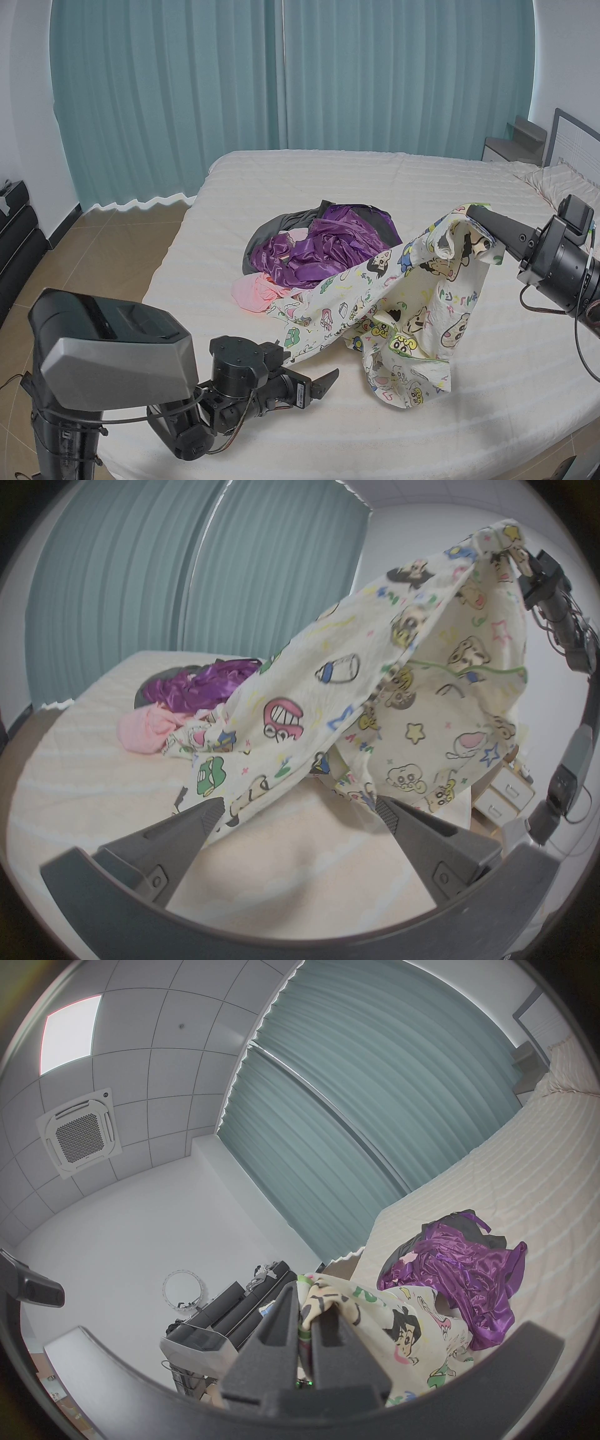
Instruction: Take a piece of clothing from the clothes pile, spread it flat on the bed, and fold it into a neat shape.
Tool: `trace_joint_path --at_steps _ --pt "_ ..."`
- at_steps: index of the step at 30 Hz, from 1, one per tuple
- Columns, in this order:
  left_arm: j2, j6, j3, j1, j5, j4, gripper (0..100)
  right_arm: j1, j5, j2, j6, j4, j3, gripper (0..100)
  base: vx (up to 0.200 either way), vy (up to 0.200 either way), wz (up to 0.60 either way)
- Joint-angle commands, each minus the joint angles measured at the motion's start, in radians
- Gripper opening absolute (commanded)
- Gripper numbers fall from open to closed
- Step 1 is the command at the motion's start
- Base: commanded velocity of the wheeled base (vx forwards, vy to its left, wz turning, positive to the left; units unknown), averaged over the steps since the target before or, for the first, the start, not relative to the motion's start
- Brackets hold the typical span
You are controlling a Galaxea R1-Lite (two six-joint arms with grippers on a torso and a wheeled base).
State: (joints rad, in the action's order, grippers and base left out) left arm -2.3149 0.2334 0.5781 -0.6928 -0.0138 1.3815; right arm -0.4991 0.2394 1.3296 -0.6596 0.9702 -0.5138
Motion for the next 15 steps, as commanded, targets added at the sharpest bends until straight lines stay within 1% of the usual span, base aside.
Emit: trace_joint_path --at_steps 1,2,5,15 --pt "-0.078 0.018 0.049 0.006 0.008 0.004 100 -0.001 0.000 0.008 0.000 -0.001 -0.017 0 0.000 0.000 0.00" --pt "-0.080 0.017 0.066 0.024 0.008 0.004 100 0.002 0.000 0.007 0.000 -0.001 -0.015 0 0.000 0.000 0.00" --pt "-0.087 0.015 0.085 0.042 0.008 0.002 100 0.002 0.000 0.003 0.000 -0.001 -0.017 0 0.000 0.000 0.00" --pt "-0.201 0.024 0.194 0.085 0.003 -0.001 100 0.002 0.000 -0.003 0.000 0.001 -0.029 0 0.000 0.000 0.00"
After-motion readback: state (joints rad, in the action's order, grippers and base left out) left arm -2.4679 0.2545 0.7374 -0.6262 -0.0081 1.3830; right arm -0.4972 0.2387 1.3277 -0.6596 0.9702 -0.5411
